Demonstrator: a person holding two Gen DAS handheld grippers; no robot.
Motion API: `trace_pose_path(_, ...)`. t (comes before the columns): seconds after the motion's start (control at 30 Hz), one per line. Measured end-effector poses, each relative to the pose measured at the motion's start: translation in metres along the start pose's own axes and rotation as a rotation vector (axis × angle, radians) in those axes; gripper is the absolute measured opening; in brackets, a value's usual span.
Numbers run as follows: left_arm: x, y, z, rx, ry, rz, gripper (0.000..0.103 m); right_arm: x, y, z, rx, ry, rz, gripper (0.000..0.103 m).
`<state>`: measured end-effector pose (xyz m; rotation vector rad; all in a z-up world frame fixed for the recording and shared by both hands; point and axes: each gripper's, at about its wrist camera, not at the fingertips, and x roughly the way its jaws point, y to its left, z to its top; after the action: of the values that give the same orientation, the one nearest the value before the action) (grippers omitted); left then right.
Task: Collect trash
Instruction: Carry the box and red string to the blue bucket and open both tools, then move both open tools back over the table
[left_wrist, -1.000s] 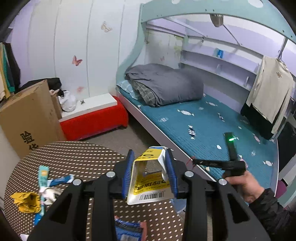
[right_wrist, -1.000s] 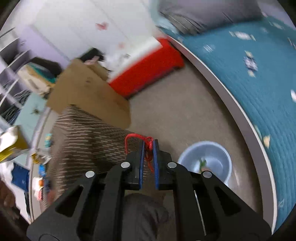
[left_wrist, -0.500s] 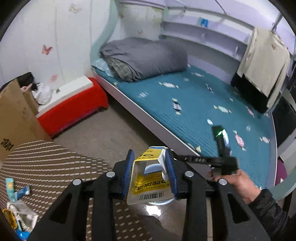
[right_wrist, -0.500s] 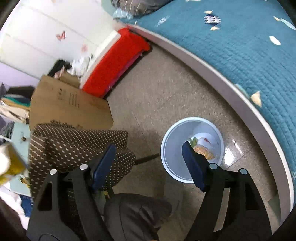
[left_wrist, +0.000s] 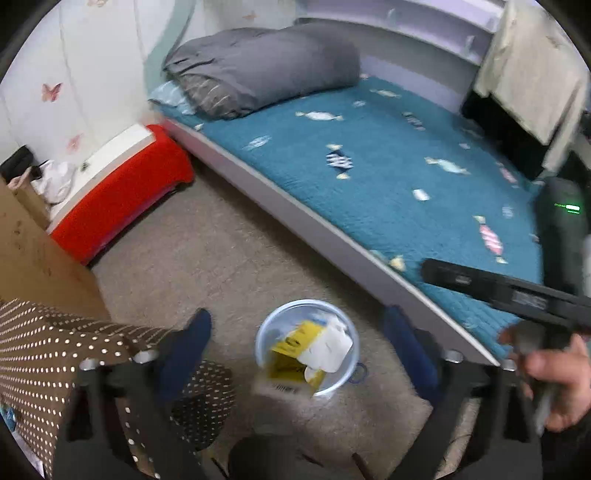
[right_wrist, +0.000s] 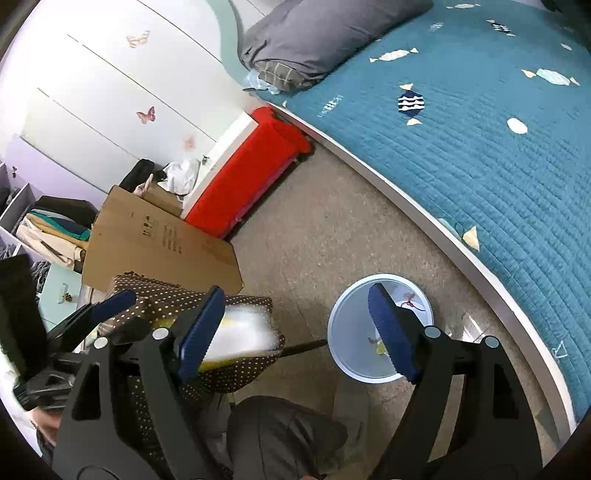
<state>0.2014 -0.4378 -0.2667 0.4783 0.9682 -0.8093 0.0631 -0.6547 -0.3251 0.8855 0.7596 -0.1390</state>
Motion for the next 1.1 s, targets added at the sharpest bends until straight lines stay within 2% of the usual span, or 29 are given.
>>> trace_pose_path(0.07, -0.001, 0.003, -0.002, -0.016, 0.013, 0.012, 0.094, -0.001, 0.002, -0.003, -0.001, 0.001, 0.006, 0.080)
trace_pose_path(0.13, -0.011, 0.009, -0.006, -0.036, -0.007, 0.017, 0.094, -0.003, 0.004, -0.006, -0.006, 0.004, 0.008, 0.082)
trace_pose_path(0.2, -0.022, 0.013, -0.009, -0.038, -0.031, 0.034, 0.094, -0.003, 0.010, -0.010, -0.013, 0.003, 0.011, 0.092)
trace_pose_path(0.27, -0.034, 0.019, -0.012, -0.044, -0.054, 0.049, 0.094, -0.003, 0.015, -0.014, -0.018, -0.002, 0.007, 0.097)
trace_pose_path(0.47, -0.080, 0.032, -0.026, -0.086, -0.139, 0.078, 0.094, -0.007, 0.038, -0.022, -0.059, -0.001, -0.009, 0.097)
trace_pose_path(0.77, -0.141, 0.045, -0.059, -0.143, -0.236, 0.112, 0.094, -0.022, 0.111, -0.038, -0.203, 0.002, 0.045, 0.097)
trace_pose_path(1.1, -0.205, 0.079, -0.110, -0.230, -0.325, 0.189, 0.094, -0.034, 0.199, -0.066, -0.387, 0.017, 0.095, 0.097)
